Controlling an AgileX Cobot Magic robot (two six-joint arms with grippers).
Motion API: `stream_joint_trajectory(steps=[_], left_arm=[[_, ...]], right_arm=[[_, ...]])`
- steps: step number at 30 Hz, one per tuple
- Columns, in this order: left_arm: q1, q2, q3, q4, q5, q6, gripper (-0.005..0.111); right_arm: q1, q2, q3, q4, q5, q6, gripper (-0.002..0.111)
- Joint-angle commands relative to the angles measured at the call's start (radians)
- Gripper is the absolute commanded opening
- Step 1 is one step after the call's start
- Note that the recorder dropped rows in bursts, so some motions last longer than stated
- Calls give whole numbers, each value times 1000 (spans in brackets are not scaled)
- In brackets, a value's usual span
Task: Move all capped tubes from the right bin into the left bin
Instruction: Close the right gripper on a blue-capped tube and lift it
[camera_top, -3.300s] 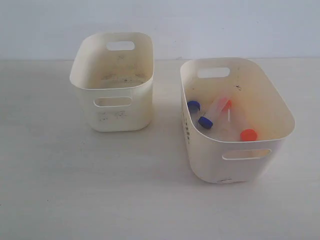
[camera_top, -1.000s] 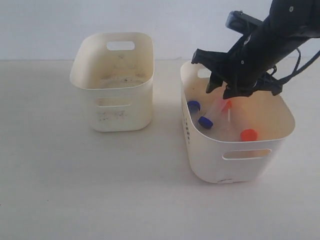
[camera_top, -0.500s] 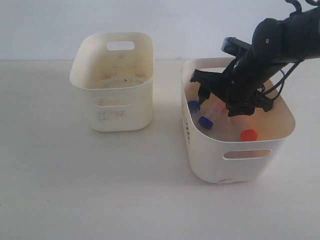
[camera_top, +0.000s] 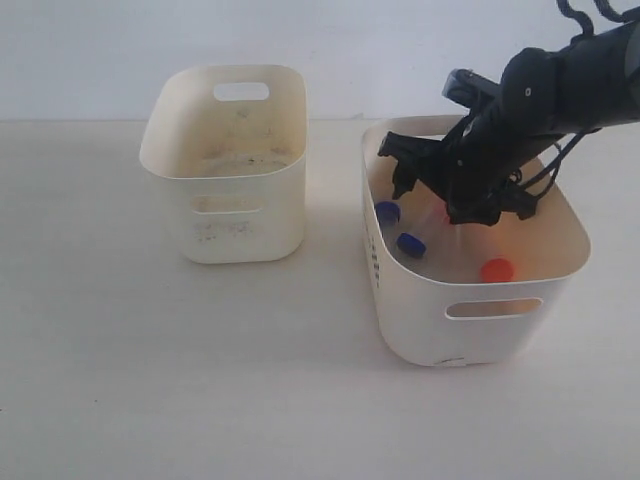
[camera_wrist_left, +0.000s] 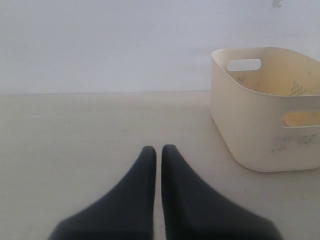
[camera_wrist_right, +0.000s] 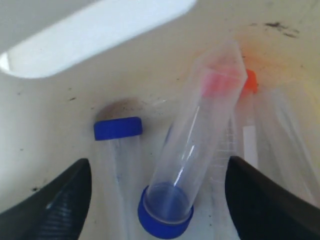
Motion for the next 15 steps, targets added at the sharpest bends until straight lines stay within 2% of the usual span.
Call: stream_joint_trajectory(steps=[1,10,15], left_arm=[[0,3,-4,-6,-7,-10,4],[0,3,-4,-6,-7,-10,4],[0,3,-4,-6,-7,-10,4]], right_arm=[[-5,27,-3,-13,-17,5,70],[-5,36,-3,-13,-76,16,69],[-5,36,-3,-25,-72,9,53]])
